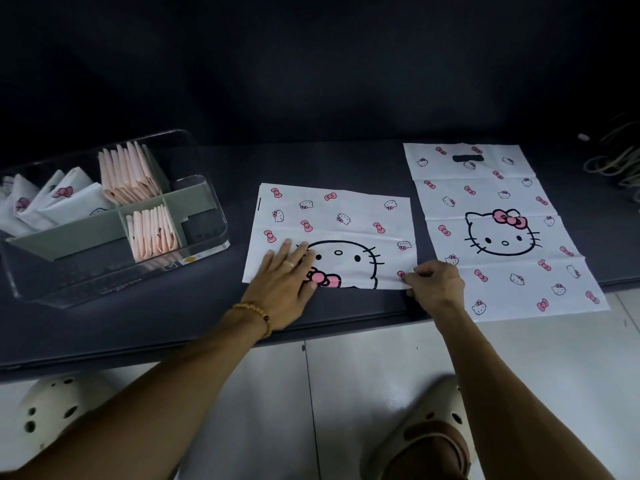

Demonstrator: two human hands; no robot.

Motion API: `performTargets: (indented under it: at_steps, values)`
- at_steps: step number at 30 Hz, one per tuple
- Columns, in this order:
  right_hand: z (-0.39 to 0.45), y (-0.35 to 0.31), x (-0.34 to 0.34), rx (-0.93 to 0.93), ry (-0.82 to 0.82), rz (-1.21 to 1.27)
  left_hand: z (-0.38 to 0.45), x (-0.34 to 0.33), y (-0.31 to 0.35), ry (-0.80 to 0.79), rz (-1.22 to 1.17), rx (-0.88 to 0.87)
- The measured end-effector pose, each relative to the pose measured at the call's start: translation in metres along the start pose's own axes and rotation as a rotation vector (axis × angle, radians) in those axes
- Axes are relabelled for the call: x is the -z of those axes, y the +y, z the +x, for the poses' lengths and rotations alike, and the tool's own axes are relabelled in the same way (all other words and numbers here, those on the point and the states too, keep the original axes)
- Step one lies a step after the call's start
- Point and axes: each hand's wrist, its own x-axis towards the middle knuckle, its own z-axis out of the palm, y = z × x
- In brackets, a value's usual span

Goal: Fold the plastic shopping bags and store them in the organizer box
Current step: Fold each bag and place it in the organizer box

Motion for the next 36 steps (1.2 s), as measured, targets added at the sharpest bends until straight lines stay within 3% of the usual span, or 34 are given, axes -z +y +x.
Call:
performTargets:
  at_steps: [4,8,10,12,14,15,17,21,24,34,36]
  values:
    - [0.004,0.002,0.001,0.023,-0.001,-0.022,-0.014,-0.015,-0.012,0.018,0.156,0.006]
    - [-0.004,-0.003,0.001,0.036,0.071,-0.264,-0.017,-0.017,-0.012,0.013,0.192,0.001]
    - [-0.013,-0.007,-0.009,0.217,0.224,-0.437,-0.017,-0.016,-0.011,0.018,0.208,-0.006]
    - [-0.030,-0.021,-0.036,0.532,0.277,-0.471,-0.017,-0.016,-0.011,0.023,0.227,-0.008]
    - [-0.045,-0.040,-0.075,0.762,0.115,-0.384,-0.018,-0.017,-0.012,0.022,0.234,-0.011]
    - [-0.051,-0.048,-0.093,0.791,-0.002,-0.340,-0.018,-0.017,-0.012,0.014,0.238,-0.015]
    - [-0.055,-0.051,-0.118,0.753,-0.130,-0.347,-0.017,-0.018,-0.013,-0.002,0.252,-0.018]
    - [-0.037,-0.017,-0.108,0.846,-0.111,-0.688,-0.017,-0.018,-0.015,-0.001,0.270,-0.016]
    - [-0.021,0.004,-0.078,0.857,-0.104,-0.800,-0.017,-0.017,-0.015,-0.004,0.255,-0.021]
    - [-0.007,0.042,0.005,0.691,-0.046,-0.800,-0.016,-0.016,-0.014,-0.003,0.192,-0.017]
    - [-0.012,0.033,0.007,0.773,0.008,-0.769,-0.015,-0.015,-0.013,0.007,0.171,-0.011]
